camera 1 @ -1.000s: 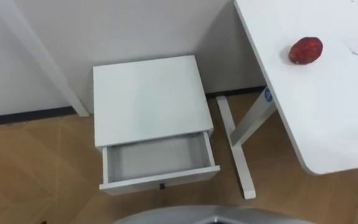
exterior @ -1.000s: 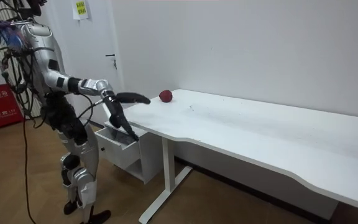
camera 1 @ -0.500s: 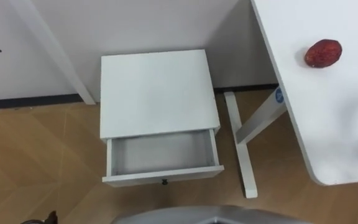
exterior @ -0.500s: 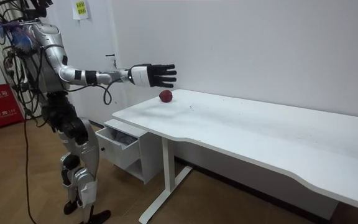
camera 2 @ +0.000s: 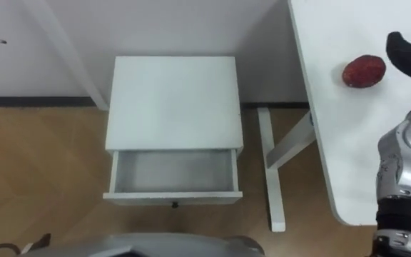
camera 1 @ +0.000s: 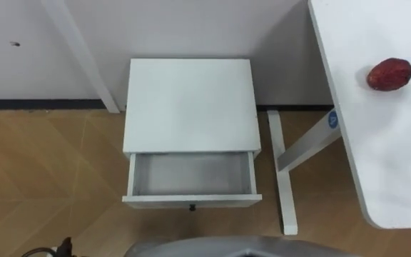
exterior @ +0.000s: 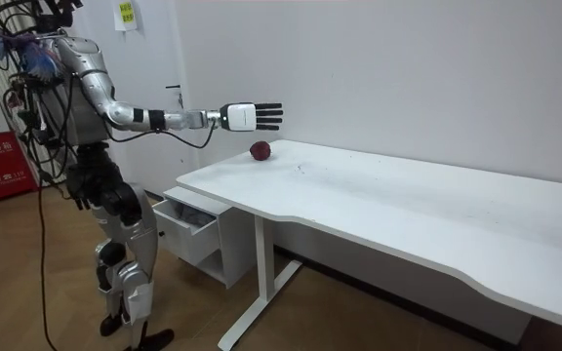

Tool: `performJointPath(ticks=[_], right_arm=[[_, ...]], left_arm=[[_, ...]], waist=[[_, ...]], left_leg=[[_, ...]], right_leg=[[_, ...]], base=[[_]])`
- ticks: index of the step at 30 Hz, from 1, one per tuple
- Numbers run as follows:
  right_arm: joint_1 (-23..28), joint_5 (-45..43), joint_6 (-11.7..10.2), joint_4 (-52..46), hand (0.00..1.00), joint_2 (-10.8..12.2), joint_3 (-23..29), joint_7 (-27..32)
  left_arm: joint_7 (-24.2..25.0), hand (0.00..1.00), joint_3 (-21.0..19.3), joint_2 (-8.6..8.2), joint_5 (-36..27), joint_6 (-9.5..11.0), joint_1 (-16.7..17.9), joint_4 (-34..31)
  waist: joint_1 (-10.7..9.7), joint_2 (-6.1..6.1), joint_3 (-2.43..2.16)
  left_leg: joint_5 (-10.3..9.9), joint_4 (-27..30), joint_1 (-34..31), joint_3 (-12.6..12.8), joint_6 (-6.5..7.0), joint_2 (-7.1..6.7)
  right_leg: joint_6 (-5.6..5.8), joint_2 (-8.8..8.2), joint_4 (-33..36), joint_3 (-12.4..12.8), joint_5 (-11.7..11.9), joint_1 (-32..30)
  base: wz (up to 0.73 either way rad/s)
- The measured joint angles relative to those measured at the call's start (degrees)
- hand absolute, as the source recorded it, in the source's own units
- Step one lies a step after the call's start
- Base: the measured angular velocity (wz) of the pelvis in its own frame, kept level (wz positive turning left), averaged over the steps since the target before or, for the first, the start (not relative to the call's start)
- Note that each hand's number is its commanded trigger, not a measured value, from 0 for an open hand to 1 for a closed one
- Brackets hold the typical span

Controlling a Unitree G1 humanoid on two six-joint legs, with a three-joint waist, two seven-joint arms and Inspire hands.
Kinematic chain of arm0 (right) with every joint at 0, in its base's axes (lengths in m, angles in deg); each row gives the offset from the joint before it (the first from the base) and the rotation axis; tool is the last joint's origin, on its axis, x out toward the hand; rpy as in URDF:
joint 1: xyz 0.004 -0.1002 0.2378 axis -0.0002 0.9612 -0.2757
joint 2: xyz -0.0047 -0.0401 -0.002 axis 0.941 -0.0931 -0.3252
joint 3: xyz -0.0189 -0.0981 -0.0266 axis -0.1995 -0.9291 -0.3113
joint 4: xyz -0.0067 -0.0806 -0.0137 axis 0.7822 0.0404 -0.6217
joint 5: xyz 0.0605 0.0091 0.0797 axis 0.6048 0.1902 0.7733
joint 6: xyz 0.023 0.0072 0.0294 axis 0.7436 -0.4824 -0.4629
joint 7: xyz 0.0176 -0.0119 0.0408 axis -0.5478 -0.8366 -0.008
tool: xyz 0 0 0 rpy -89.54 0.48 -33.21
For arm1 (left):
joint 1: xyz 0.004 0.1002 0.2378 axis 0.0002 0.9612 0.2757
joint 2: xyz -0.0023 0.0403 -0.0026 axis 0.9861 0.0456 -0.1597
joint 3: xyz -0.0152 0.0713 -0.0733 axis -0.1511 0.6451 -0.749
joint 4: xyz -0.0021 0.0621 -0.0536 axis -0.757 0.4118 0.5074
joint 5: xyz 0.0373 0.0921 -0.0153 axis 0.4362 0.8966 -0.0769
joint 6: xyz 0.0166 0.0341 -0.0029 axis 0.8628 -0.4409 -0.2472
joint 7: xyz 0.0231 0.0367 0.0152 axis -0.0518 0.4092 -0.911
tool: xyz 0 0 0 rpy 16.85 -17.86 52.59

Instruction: Put apple and close drawer

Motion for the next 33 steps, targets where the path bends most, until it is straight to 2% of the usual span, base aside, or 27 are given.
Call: performJointPath(ticks=[4, 9, 11, 14, 33], right_arm=[[-2.2, -2.44, 0.82, 6.11, 0.0, -0.01, -0.17, -4.84], [-3.82, -4.38, 0.94, 9.71, 0.0, -0.15, -0.68, -9.65], [-4.12, -4.5, 0.94, 10.66, 0.0, -1.44, -2.05, -11.28], [-4.32, -4.69, 0.83, 11.05, 0.0, -2.11, -2.3, -13.22], [-4.99, -7.25, 0.84, 19.79, 0.0, -2.17, -4.46, -20.0]], left_arm=[[0.05, 0.0, 0.04, 0.53, -0.01, -0.56, 0.36, 0.27], [0.07, 0.0, -0.07, 1.27, -0.01, -0.53, 0.66, 0.64], [0.08, 0.0, -0.07, 1.55, -0.01, -0.44, 0.65, 0.73], [0.09, 0.0, -0.05, 1.59, -0.03, -0.39, 0.64, 0.8], [1.66, 0.0, 1.12, 1.48, -0.07, -0.44, 0.66, 2.36]], waist=[[0.61, -0.98, 0.07], [0.92, -0.99, 0.02], [1.03, -0.89, -0.05], [1.08, -0.89, -0.07], [1.36, -1.03, 0.07]], left_leg=[[0.0, 0.31, -0.02, -0.31, 0.0, 0.01], [0.01, 0.46, -0.4, -0.37, 0.02, 0.15], [0.01, 0.47, -0.35, -0.36, 0.02, 0.13], [0.02, 0.49, -0.09, -0.35, 0.02, -0.08], [0.0, 0.73, 0.09, -0.58, 0.01, 0.16]], right_leg=[[0.0, -0.04, 0.0, -0.38, 0.0, 0.3], [0.0, -0.16, 0.02, -0.63, 0.0, 0.02], [0.0, -0.17, 0.03, -0.67, 0.0, 0.09], [0.0, -0.15, 0.0, -0.67, 0.0, 0.37], [0.0, -0.16, -0.01, -0.96, 0.0, 0.76]], base=[[0.01], [0.0], [0.0], [0.0], [0.0]])
